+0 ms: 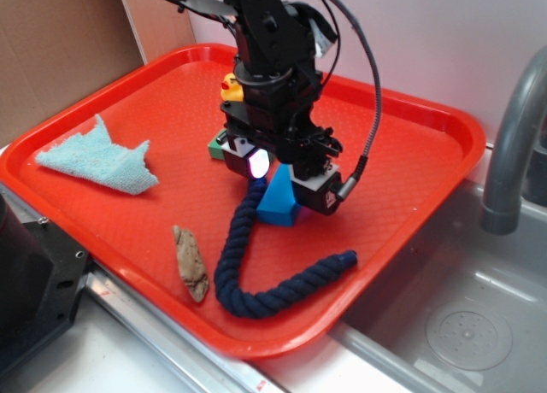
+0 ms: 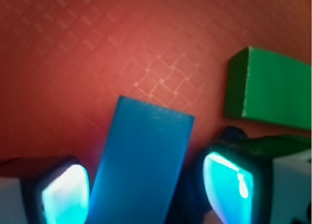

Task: Grab the blue block.

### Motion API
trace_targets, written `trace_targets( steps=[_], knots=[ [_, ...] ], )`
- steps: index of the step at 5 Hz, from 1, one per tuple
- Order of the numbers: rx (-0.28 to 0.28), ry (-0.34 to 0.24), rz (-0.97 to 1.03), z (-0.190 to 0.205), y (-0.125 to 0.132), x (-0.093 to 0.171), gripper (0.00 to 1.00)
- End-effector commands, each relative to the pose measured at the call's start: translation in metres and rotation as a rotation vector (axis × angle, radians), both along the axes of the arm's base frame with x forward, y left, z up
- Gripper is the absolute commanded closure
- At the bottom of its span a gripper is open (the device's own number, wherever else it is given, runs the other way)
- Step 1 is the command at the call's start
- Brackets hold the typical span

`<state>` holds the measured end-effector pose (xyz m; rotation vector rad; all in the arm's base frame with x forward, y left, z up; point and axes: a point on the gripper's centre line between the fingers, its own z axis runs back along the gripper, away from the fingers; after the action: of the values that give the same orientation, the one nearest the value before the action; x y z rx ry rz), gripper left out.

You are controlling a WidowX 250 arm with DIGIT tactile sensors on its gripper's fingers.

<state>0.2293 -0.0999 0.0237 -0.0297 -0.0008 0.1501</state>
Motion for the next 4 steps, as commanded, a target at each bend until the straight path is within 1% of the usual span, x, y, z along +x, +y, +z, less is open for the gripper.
trace_targets(
  steps=[1, 2, 3, 4],
  knots=[
    [-0.004, 0.084, 0.049, -0.015, 0.001, 0.017, 1.0],
    [-0.001, 0.059, 0.063, 0.008, 0.005, 0.027, 1.0],
    [-0.005, -0.035, 0.063, 0.059, 0.014, 0.033, 1.0],
    [-0.013, -0.119, 0.083, 0.11, 0.025, 0.029, 1.0]
  ],
)
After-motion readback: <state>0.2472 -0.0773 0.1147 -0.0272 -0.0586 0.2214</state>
